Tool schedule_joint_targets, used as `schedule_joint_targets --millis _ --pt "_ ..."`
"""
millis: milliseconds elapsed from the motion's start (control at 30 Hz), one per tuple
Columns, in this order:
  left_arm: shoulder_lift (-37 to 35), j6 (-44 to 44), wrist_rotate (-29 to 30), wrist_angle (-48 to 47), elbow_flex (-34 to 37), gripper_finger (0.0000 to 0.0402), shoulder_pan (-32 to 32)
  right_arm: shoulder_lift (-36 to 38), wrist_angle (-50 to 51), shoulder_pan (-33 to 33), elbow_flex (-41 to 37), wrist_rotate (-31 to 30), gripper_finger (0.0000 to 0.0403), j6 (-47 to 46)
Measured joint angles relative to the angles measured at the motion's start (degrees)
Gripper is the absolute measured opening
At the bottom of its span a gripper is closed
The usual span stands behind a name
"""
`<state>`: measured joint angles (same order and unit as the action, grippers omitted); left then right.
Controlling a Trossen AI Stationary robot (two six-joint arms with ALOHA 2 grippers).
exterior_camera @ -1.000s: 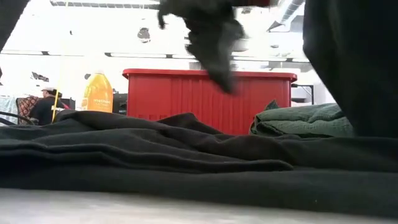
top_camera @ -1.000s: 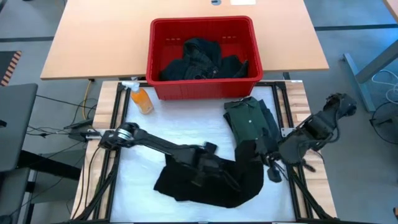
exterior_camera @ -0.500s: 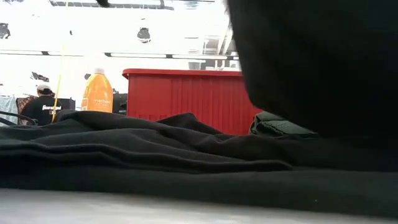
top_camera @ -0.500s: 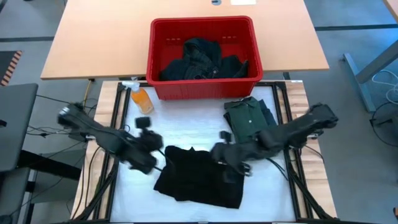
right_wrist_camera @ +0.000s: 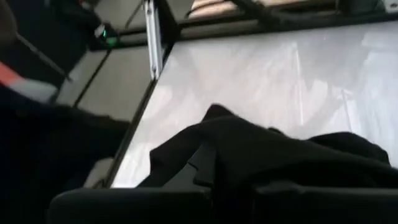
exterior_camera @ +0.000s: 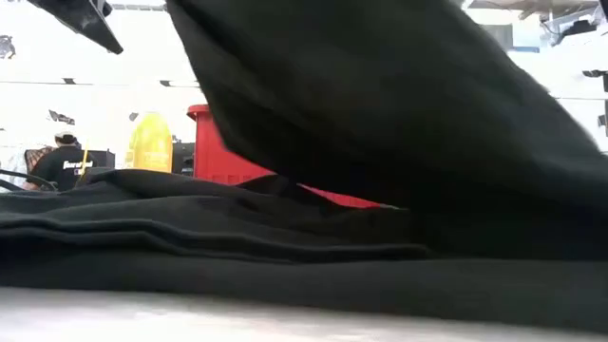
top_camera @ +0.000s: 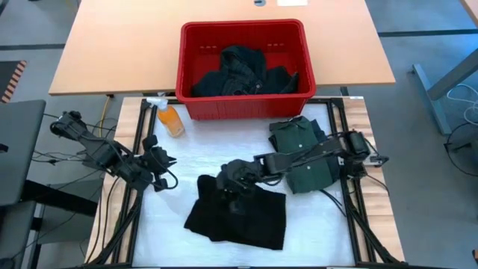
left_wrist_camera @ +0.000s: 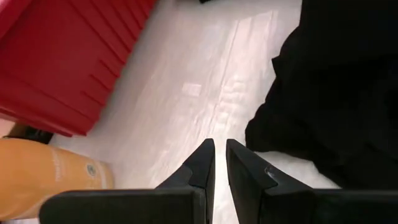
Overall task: Fold laundry
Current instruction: Fold the black shirt
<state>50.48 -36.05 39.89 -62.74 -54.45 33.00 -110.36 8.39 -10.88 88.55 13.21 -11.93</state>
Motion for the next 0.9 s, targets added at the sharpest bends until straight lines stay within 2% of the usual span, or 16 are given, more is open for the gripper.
schedule_joint_targets --millis 133,300,533,633,700,800,900 --pt "-0.7 1.9 0.7 1.1 0.6 0.0031 0.0 -3.2 -4.4 1.6 2.6 0.3 0.0051 -3.8" --pt "-0.6 5.6 1.4 2.7 0.6 0.0031 0.0 -7.4 -0.9 3.0 8.2 3.0 0.0084 -7.5" --pt "-0.6 8.0 1.6 3.4 0.6 0.0031 0.0 -8.9 8.8 4.0 16.7 3.5 0.0192 -2.3" --pt "-0.6 7.9 1.5 3.6 0.6 0.0031 0.0 -7.3 18.9 4.3 19.9 3.4 0.0236 -0.2" --pt "-0.6 7.7 0.5 4.2 0.6 0.0031 0.0 -5.2 25.7 4.2 20.7 3.4 0.0252 0.6" --pt "-0.7 9.2 -3.8 10.4 1.8 0.0031 0.3 -1.9 35.5 1.3 18.7 2.7 0.0258 1.6" --pt "-0.6 14.6 -9.6 23.9 6.5 0.0031 0.5 0.3 37.1 -3.2 12.3 0.2 0.0258 0.1"
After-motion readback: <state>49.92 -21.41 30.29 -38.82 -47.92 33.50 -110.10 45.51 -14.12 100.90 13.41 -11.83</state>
